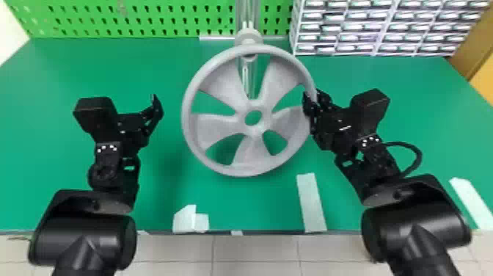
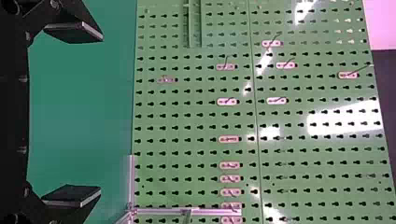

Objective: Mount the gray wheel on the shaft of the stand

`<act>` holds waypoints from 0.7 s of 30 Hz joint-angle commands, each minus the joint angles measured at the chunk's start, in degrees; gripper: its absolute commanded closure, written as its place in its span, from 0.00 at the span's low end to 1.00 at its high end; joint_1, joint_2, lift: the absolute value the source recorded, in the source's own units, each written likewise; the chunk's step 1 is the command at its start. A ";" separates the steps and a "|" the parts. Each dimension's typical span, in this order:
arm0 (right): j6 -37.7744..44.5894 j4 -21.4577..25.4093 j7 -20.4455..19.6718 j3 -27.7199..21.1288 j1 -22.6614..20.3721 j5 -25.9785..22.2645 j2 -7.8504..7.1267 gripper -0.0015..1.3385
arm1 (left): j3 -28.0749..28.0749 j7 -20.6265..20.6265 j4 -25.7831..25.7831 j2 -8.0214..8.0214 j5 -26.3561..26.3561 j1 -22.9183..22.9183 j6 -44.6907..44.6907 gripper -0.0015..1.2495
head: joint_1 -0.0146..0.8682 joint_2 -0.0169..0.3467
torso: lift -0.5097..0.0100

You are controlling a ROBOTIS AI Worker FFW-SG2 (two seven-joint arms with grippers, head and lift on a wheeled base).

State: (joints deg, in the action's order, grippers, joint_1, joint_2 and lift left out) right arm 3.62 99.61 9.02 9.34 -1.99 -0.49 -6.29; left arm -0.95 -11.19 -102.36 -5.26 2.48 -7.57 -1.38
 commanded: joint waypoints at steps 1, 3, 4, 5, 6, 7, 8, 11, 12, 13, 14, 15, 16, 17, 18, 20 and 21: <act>-3.18 -0.56 -1.03 0.33 -0.29 0.05 0.05 0.88 | -0.55 -0.15 -2.23 -0.01 0.25 -1.92 -0.99 0.11 | 1.00 0.19 | 0.79; -3.97 -0.65 -1.47 0.50 -0.29 -0.13 0.14 0.87 | -0.99 -0.77 -3.55 -0.01 0.25 -3.06 -1.43 0.11 | 1.00 0.19 | 0.79; -4.32 -0.65 -1.55 0.41 -0.29 -0.13 0.22 0.88 | -1.16 -1.03 -3.99 -0.01 0.25 -3.59 -1.43 0.11 | 1.00 0.19 | 0.79; -4.41 -0.73 -1.64 0.33 -0.29 -0.22 0.22 0.88 | -1.43 -1.38 -4.69 -0.01 0.07 -4.21 -1.43 0.11 | 1.00 0.19 | 0.79; -4.76 -0.73 -1.64 0.33 -0.29 -0.22 0.31 0.88 | -1.60 -1.65 -5.13 -0.01 0.07 -4.65 -1.52 0.11 | 1.00 0.19 | 0.79; -5.02 -0.73 -1.90 0.33 -0.29 -0.22 0.31 0.87 | -1.69 -1.73 -5.66 -0.01 0.07 -5.09 -1.61 0.11 | 1.00 0.19 | 0.79; -5.20 -0.73 -2.08 0.24 -0.29 -0.39 0.31 0.88 | -1.78 -1.82 -6.27 -0.01 0.07 -5.61 -1.87 0.11 | 1.00 0.19 | 0.79; -6.08 -0.73 -2.43 0.06 -0.29 -0.39 0.40 0.88 | -2.04 -1.91 -7.59 -0.01 0.07 -6.67 -2.84 0.11 | 1.00 0.19 | 0.79; -6.34 -0.73 -2.52 -0.02 -0.29 -0.39 0.40 0.87 | -2.13 -1.82 -8.03 -0.01 0.07 -7.11 -3.01 0.11 | 1.00 0.19 | 0.79; -6.69 -0.65 -2.61 -0.02 -0.29 -0.39 0.49 0.88 | -2.31 -1.91 -8.38 -0.01 0.07 -7.46 -3.10 0.11 | 1.00 0.19 | 0.79; -7.13 -0.73 -2.78 -0.11 -0.29 -0.31 0.58 0.88 | -2.48 -1.91 -8.82 -0.01 0.07 -7.81 -3.19 0.11 | 1.00 0.19 | 0.79; -7.40 -0.73 -2.96 -0.11 -0.29 -0.39 0.58 0.88 | -2.66 -1.91 -9.17 -0.01 0.16 -8.07 -3.63 0.11 | 1.00 0.19 | 0.79; -7.92 -0.73 -3.31 -0.11 -0.29 -0.39 0.58 0.88 | -2.83 -1.91 -9.61 -0.01 0.16 -8.34 -4.07 0.11 | 1.00 0.19 | 0.79; -8.27 -0.73 -3.75 -0.02 -0.29 -0.22 0.58 0.88 | -2.92 -1.91 -10.14 -0.01 0.07 -8.86 -4.42 0.11 | 1.00 0.19 | 0.79; -8.36 -0.73 -3.84 -0.02 -0.29 -0.22 0.58 0.88 | -3.01 -1.91 -10.49 -0.01 0.16 -9.22 -4.42 0.11 | 1.00 0.19 | 0.79; -8.80 -0.82 -3.93 -0.11 -0.47 -0.22 0.66 0.87 | -3.18 -1.91 -11.63 -0.01 0.16 -9.92 -5.12 0.11 | 1.00 0.19 | 0.79; -8.89 -0.82 -3.93 -0.20 -0.47 -0.22 0.66 0.88 | -3.18 -1.91 -12.16 -0.01 0.42 -10.18 -5.65 0.11 | 1.00 0.19 | 0.79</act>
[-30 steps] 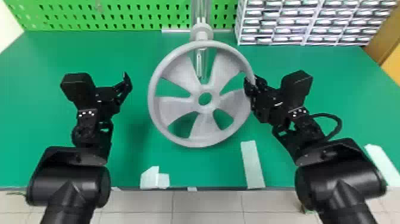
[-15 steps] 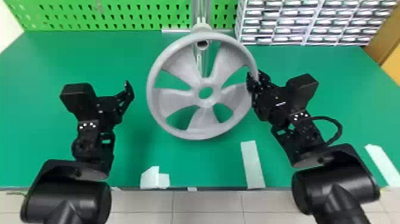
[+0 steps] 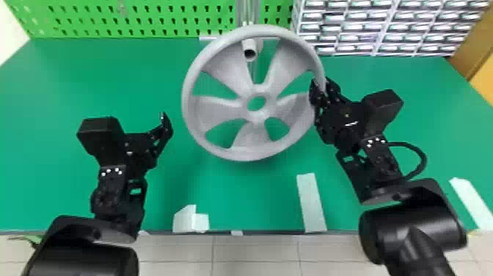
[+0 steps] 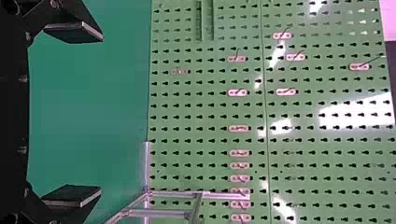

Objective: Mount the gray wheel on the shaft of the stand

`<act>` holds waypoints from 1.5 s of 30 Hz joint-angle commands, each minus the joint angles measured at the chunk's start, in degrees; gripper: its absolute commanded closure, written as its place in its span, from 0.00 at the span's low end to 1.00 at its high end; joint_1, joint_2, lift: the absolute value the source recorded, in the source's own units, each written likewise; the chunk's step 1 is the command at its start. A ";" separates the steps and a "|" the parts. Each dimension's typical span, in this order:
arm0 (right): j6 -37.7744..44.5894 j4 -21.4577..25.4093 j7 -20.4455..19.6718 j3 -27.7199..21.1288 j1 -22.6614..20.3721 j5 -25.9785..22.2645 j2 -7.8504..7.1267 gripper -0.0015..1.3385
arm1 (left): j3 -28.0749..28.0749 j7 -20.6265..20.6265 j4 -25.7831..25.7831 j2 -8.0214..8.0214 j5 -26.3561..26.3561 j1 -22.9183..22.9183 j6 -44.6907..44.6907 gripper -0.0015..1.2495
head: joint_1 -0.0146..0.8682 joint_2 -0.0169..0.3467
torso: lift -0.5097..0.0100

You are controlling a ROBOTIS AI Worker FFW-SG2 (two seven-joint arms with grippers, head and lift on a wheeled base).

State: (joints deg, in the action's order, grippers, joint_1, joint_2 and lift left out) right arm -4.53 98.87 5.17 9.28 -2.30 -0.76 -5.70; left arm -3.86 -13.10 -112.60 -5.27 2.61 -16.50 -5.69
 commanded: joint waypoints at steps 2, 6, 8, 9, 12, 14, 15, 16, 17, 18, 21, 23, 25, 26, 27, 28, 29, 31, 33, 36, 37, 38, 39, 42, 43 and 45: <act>-1.00 -0.08 -0.42 -0.14 -0.25 0.06 0.07 0.87 | -0.44 0.00 -2.80 -0.09 0.47 -1.96 -1.69 0.11 | 1.00 0.19 | 0.79; -1.97 -0.08 -0.78 -0.23 -0.25 0.06 0.16 0.88 | -1.15 0.00 -3.77 -0.35 1.61 -2.84 -2.05 0.11 | 1.00 0.19 | 0.79; -2.76 -0.08 -1.57 0.12 -0.25 -0.11 0.25 0.87 | -1.50 0.00 -4.03 -0.62 2.49 -3.28 -2.31 0.11 | 1.00 0.19 | 0.79; -3.02 -0.08 -1.74 0.21 -0.25 -0.20 0.25 0.87 | -1.67 0.00 -4.12 -0.71 2.84 -3.37 -2.48 0.11 | 1.00 0.19 | 0.79; -3.82 -0.52 -2.18 0.65 -0.07 -0.38 0.25 0.87 | -2.46 0.00 -4.12 -1.15 3.99 -3.54 -2.57 0.11 | 1.00 0.19 | 0.79; -4.08 -0.78 -3.15 1.26 0.02 -0.47 0.25 0.87 | -3.17 0.00 -4.12 -1.32 4.86 -3.72 -2.57 0.11 | 1.00 0.19 | 0.79; -4.25 -0.78 -3.50 1.35 0.02 -0.47 0.25 0.88 | -3.43 0.00 -4.12 -1.41 5.13 -3.81 -2.57 0.11 | 1.00 0.19 | 0.79; -4.52 -0.87 -3.94 1.53 0.02 -0.47 0.25 0.88 | -3.52 0.00 -4.12 -1.50 5.39 -3.98 -2.57 0.11 | 1.00 0.19 | 0.79; -4.87 -1.04 -4.20 1.70 0.02 -0.55 0.34 0.88 | -3.52 0.00 -4.12 -1.50 5.66 -4.16 -2.57 0.11 | 1.00 0.19 | 0.79; -5.22 -1.31 -4.56 1.88 0.02 -0.55 0.42 0.88 | -3.43 0.00 -4.12 -1.58 5.92 -4.25 -2.57 0.12 | 1.00 0.19 | 0.79; -5.75 -1.92 -5.61 2.67 0.02 -1.08 0.42 0.88 | -3.43 0.09 -4.03 -1.94 6.45 -3.98 -2.57 0.12 | 1.00 0.19 | 0.79; -6.28 -2.36 -6.75 3.64 0.10 -1.78 0.25 0.88 | -3.96 0.53 -3.59 -2.73 7.06 -3.54 -2.84 0.13 | 1.00 0.19 | 0.79; -6.72 -2.63 -7.81 4.43 0.28 -1.96 -0.02 0.88 | -4.66 0.79 -3.15 -3.69 8.12 -3.10 -2.75 0.13 | 1.00 0.19 | 0.79; -6.80 -2.71 -8.33 4.78 0.37 -2.05 -0.10 0.88 | -5.10 0.79 -2.98 -4.22 8.73 -2.93 -2.75 0.13 | 1.00 0.19 | 0.79; -7.07 -2.80 -8.42 4.95 0.46 -2.05 -0.10 0.88 | -5.45 0.79 -2.80 -4.57 9.00 -2.75 -2.75 0.13 | 1.00 0.19 | 0.79; -7.24 -2.89 -8.86 5.04 0.46 -2.05 -0.10 0.88 | -5.80 0.79 -2.71 -4.84 9.26 -2.66 -2.75 0.13 | 1.00 0.19 | 0.79; -7.33 -2.89 -9.48 5.31 0.46 -2.22 -0.19 0.88 | -6.16 0.79 -2.45 -5.10 9.61 -2.40 -2.66 0.13 | 1.00 0.19 | 0.79; -7.33 -2.89 -10.36 5.66 0.46 -2.49 -0.28 0.88 | -6.86 0.88 -1.57 -5.36 10.23 -1.87 -2.05 0.13 | 1.00 0.19 | 0.79; -7.68 -3.24 -11.23 6.18 0.54 -2.84 -0.46 0.88 | -7.56 1.05 -0.69 -5.54 10.58 -1.26 -0.90 0.13 | 1.00 0.19 | 0.79; -7.95 -3.51 -11.67 6.89 0.81 -3.28 -0.54 0.88 | -8.09 1.23 -0.34 -5.80 10.58 -0.91 -0.46 0.13 | 1.00 0.19 | 0.79; -7.95 -3.59 -11.85 7.06 0.98 -3.37 -0.63 0.88 | -8.18 1.32 -0.25 -5.89 10.49 -0.82 -0.38 0.13 | 1.00 0.19 | 0.79; -8.03 -3.59 -12.03 7.24 1.07 -3.45 -0.63 0.88 | -8.35 1.41 -0.25 -5.98 10.49 -0.73 -0.29 0.13 | 1.00 0.19 | 0.79; -8.12 -3.77 -12.29 7.24 1.16 -3.45 -0.63 0.88 | -8.53 1.58 -0.16 -6.07 10.49 -0.56 -0.20 0.13 | 1.00 0.19 | 0.79; -8.30 -4.03 -12.38 7.41 1.51 -3.63 -0.72 0.88 | -8.88 1.76 -0.16 -6.24 9.96 -0.47 -0.20 0.13 | 1.00 0.19 | 0.79; -8.30 -4.03 -12.29 7.41 1.51 -3.63 -0.72 0.88 | -8.97 1.76 -0.25 -6.33 9.70 -0.56 -0.20 0.13 | 1.00 0.19 | 0.79; -8.39 -4.03 -12.38 7.33 1.51 -3.72 -0.81 0.88 | -8.88 1.76 -0.43 -6.42 9.52 -0.82 -0.11 0.13 | 1.00 0.19 | 0.79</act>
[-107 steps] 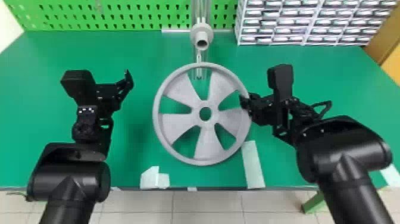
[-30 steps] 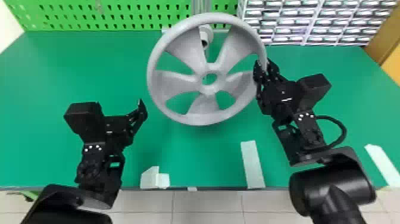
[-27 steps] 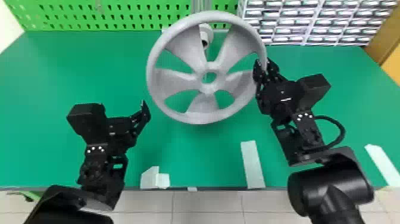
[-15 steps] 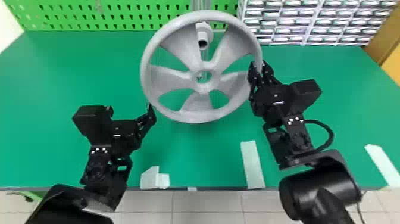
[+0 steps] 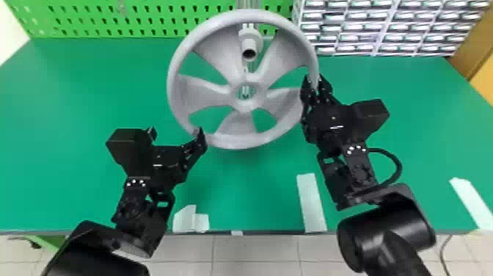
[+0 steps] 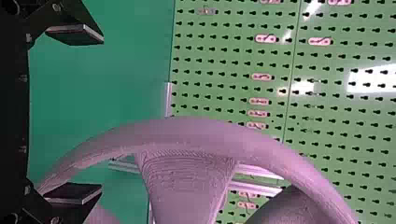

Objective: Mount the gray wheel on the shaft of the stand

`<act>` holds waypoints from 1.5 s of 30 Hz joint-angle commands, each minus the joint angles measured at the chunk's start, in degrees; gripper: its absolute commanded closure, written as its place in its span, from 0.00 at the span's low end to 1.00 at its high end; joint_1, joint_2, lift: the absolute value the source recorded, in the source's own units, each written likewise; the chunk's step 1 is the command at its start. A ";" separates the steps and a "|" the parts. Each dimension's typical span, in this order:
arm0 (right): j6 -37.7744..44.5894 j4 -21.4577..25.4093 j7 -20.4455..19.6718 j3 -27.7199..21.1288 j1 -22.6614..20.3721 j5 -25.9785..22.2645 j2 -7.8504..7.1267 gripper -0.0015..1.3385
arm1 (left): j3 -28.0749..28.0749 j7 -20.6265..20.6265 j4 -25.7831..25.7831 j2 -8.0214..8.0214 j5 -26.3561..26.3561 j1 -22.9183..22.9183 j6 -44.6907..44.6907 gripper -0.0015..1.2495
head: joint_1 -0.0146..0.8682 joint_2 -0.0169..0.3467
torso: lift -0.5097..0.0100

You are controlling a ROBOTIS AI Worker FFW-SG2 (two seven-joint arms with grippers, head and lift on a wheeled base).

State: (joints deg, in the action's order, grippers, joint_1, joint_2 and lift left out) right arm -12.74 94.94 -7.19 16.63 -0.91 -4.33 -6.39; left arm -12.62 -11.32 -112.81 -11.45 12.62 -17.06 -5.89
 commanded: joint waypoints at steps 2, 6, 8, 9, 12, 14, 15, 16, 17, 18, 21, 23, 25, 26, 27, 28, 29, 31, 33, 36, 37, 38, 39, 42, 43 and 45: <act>-0.26 -0.19 -0.28 -0.02 0.30 -0.06 -0.11 0.88 | -0.30 -0.02 -0.22 -0.24 -0.49 -0.08 0.09 0.13 | 1.00 0.19 | 0.79; -0.97 -0.37 -0.98 0.59 0.56 -0.59 -0.11 0.88 | -0.65 -0.02 0.49 -0.24 -0.49 0.98 0.96 0.13 | 1.00 0.19 | 0.79; -0.97 -0.37 -1.51 1.03 0.65 -0.77 -0.11 0.88 | -1.09 0.69 2.16 -0.15 0.21 2.12 2.55 0.13 | 1.00 0.19 | 0.79; -0.97 -0.37 -1.60 1.12 0.65 -1.12 -0.11 0.88 | -1.26 1.13 2.86 -0.15 0.48 2.65 3.07 0.13 | 1.00 0.19 | 0.79; -1.49 -0.46 -1.95 1.74 1.00 -1.30 -0.20 0.88 | -1.79 1.30 4.44 -0.15 1.44 3.61 4.74 0.13 | 1.00 0.19 | 0.79; -1.76 -0.54 -1.95 1.74 1.09 -1.47 -0.20 0.88 | -1.97 1.30 5.06 -0.15 1.71 4.05 5.10 0.13 | 1.00 0.19 | 0.79; -1.85 -0.54 -2.04 1.74 1.09 -1.65 -0.20 0.88 | -2.05 1.30 5.32 -0.15 1.88 4.23 5.36 0.13 | 1.00 0.19 | 0.79; -2.02 -0.54 -2.04 1.74 1.09 -1.73 -0.20 0.88 | -2.14 1.30 5.85 -0.15 2.15 4.58 5.71 0.14 | 1.00 0.19 | 0.79; -2.20 -0.54 -2.04 1.74 1.09 -2.09 -0.20 0.88 | -2.41 1.30 6.64 -0.15 2.94 5.02 6.41 0.14 | 1.00 0.19 | 0.79; -2.20 -0.54 -2.04 1.74 1.00 -2.17 -0.20 0.88 | -2.76 1.30 7.25 -0.15 3.46 5.28 7.03 0.14 | 1.00 0.19 | 0.79; -2.72 -0.54 -2.04 1.91 1.00 -2.26 -0.20 0.88 | -3.55 1.30 9.01 -0.24 4.17 6.51 8.79 0.16 | 1.00 0.19 | 0.79; -2.72 -0.54 -2.04 2.26 1.00 -2.26 -0.28 0.88 | -4.08 1.39 10.15 -0.15 4.78 7.30 9.84 0.16 | 1.00 0.19 | 0.79; -2.90 -0.54 -2.04 2.53 1.09 -2.35 -0.37 0.88 | -4.43 1.39 11.03 -0.15 5.31 7.74 10.81 0.17 | 1.00 0.19 | 0.79; -3.08 -0.54 -2.04 2.70 1.18 -2.35 -0.37 0.88 | -4.69 1.39 11.74 -0.15 5.49 8.18 11.78 0.17 | 1.00 0.19 | 0.79; -3.34 -0.54 -2.04 2.79 1.18 -2.44 -0.37 0.88 | -4.78 1.39 12.09 -0.15 5.57 8.45 12.21 0.17 | 1.00 0.19 | 0.79; -3.52 -0.54 -2.04 2.88 1.18 -2.44 -0.46 0.88 | -4.87 1.39 12.53 -0.15 5.75 8.80 12.57 0.18 | 1.00 0.19 | 0.79; -3.43 -0.54 -2.04 2.88 1.09 -2.44 -0.46 0.88 | -4.87 1.39 12.97 -0.15 5.84 9.15 12.83 0.19 | 1.00 0.19 | 0.79; -3.52 -0.54 -2.04 2.97 1.09 -2.61 -0.55 0.88 | -4.95 1.39 13.67 -0.15 6.10 9.68 13.97 0.20 | 1.00 0.19 | 0.79; -3.52 -0.54 -2.04 2.97 1.09 -2.96 -0.55 0.88 | -5.22 1.39 14.64 -0.06 6.36 10.29 15.03 0.21 | 1.00 0.19 | 0.79; -3.69 -0.54 -2.04 3.23 1.09 -3.14 -0.64 0.88 | -5.39 1.30 15.43 -0.06 6.80 11.00 16.08 0.23 | 1.00 0.19 | 0.79; -3.69 -0.54 -2.04 3.32 1.00 -3.14 -0.64 0.88 | -5.39 1.30 15.52 -0.06 6.80 11.00 16.26 0.23 | 1.00 0.19 | 0.79; -3.78 -0.54 -2.04 3.32 1.00 -3.14 -0.72 0.88 | -5.39 1.22 15.78 -0.06 6.80 11.08 16.52 0.24 | 1.00 0.19 | 0.79; -3.87 -0.54 -2.04 3.41 1.00 -3.23 -0.72 0.88 | -5.39 1.04 16.13 -0.06 6.80 11.08 16.96 0.24 | 1.00 0.19 | 0.79; -4.48 -0.63 -2.04 3.14 0.82 -3.32 -0.64 0.88 | -5.57 -0.02 16.57 -0.06 6.80 11.17 18.19 0.24 | 1.00 0.19 | 0.79; -4.48 -0.63 -2.12 3.14 0.82 -3.32 -0.64 0.88 | -5.57 -0.19 16.75 -0.06 6.80 11.26 18.63 0.24 | 1.00 0.19 | 0.79; -4.66 -0.72 -2.12 3.14 0.82 -3.40 -0.64 0.88 | -5.39 -0.45 17.01 -0.06 6.80 11.35 19.16 0.25 | 1.00 0.19 | 0.79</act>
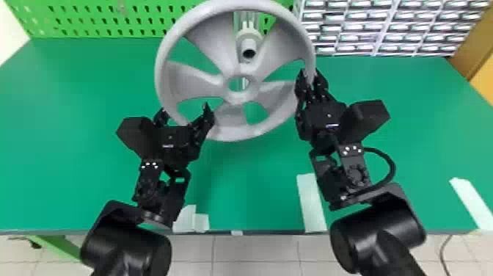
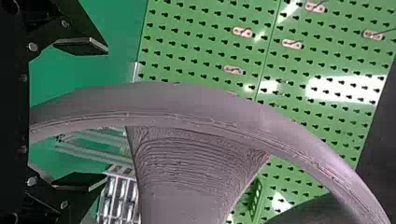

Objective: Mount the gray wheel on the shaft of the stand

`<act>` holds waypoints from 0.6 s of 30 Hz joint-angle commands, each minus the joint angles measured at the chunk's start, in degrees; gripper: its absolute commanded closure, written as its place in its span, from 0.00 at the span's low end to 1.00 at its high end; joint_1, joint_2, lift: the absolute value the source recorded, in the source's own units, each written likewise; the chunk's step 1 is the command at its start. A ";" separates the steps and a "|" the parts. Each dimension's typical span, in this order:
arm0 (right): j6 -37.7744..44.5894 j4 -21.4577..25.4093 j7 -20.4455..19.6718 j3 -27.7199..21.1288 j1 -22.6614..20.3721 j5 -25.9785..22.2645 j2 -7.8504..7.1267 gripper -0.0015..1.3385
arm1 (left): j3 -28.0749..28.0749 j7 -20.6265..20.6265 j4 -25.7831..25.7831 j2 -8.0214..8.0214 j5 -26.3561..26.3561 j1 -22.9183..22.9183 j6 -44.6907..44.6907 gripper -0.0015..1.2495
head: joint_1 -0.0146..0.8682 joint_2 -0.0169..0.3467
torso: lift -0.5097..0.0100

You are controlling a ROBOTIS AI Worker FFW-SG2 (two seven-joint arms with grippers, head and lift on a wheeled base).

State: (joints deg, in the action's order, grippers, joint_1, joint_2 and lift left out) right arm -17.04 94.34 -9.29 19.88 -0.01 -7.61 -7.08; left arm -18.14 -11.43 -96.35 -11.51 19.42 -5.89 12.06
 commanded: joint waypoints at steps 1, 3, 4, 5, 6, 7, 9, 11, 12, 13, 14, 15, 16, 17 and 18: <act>-0.45 -0.21 -0.03 -0.11 -0.08 -0.21 0.13 0.88 | 0.12 -0.61 0.73 0.00 0.27 0.18 1.57 0.25 | 1.00 0.19 | 0.79; -0.72 -0.21 -0.11 -0.11 -0.08 -0.30 0.13 0.88 | 0.12 -0.96 0.90 0.00 0.62 0.18 1.83 0.27 | 1.00 0.19 | 0.79; -0.72 -0.29 -0.11 -0.02 0.01 -0.30 0.13 0.88 | 0.12 -1.05 0.99 0.00 0.71 0.18 2.09 0.28 | 1.00 0.19 | 0.79; -0.89 -0.29 -0.20 -0.02 0.01 -0.30 0.13 0.88 | 0.03 -1.14 1.17 0.00 0.88 0.09 2.18 0.30 | 1.00 0.19 | 0.79; -0.98 -0.29 -0.38 -0.02 -0.08 -0.30 0.13 0.88 | 0.03 -1.31 1.25 0.00 0.97 0.09 2.27 0.32 | 1.00 0.19 | 0.79; -1.16 -0.29 -0.47 0.07 -0.08 -0.30 0.04 0.88 | 0.03 -1.31 1.34 0.00 1.32 0.09 2.27 0.34 | 1.00 0.19 | 0.79; -1.33 -0.38 -0.91 -0.02 -0.08 -0.30 0.04 0.88 | 0.03 -1.58 1.43 0.00 1.85 0.00 2.53 0.38 | 1.00 0.19 | 0.79; -1.42 -0.38 -0.91 -0.02 -0.08 -0.39 0.04 0.88 | 0.12 -1.75 1.43 0.00 2.02 -0.09 2.71 0.41 | 1.00 0.19 | 0.79; -1.42 -0.38 -0.91 0.07 -0.08 -0.47 0.04 0.88 | 0.12 -1.84 1.43 0.00 2.02 -0.09 2.71 0.41 | 1.00 0.19 | 0.79; -1.42 -0.38 -0.91 0.25 -0.08 -0.47 -0.04 0.88 | 0.12 -1.84 1.43 0.00 2.11 0.00 2.71 0.42 | 1.00 0.19 | 0.79; -1.42 -0.38 -0.91 0.42 -0.08 -0.47 -0.13 0.88 | 0.21 -1.84 1.43 0.00 2.20 0.09 2.71 0.44 | 1.00 0.19 | 0.79; -1.42 -0.38 -0.91 0.51 -0.08 -0.47 -0.13 0.88 | 0.21 -1.84 1.52 0.00 2.20 0.26 2.71 0.46 | 1.00 0.19 | 0.79; -1.42 -0.38 -0.91 0.69 -0.08 -0.47 -0.22 0.88 | 0.21 -1.84 1.52 0.00 2.20 0.35 2.71 0.48 | 1.00 0.19 | 0.79; -1.42 -0.38 -0.91 0.77 -0.08 -0.47 -0.22 0.88 | 0.21 -1.84 1.52 0.00 2.29 0.53 2.71 0.50 | 1.00 0.19 | 0.79; -1.42 -0.38 -0.91 0.77 0.01 -0.47 -0.22 0.88 | 0.29 -1.84 1.52 0.00 2.29 0.62 2.71 0.52 | 1.00 0.19 | 0.79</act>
State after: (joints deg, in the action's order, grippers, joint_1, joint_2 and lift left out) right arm -18.46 93.96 -10.20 20.32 -0.08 -8.08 -7.19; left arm -17.96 -13.28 -94.87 -11.51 21.57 -5.71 14.75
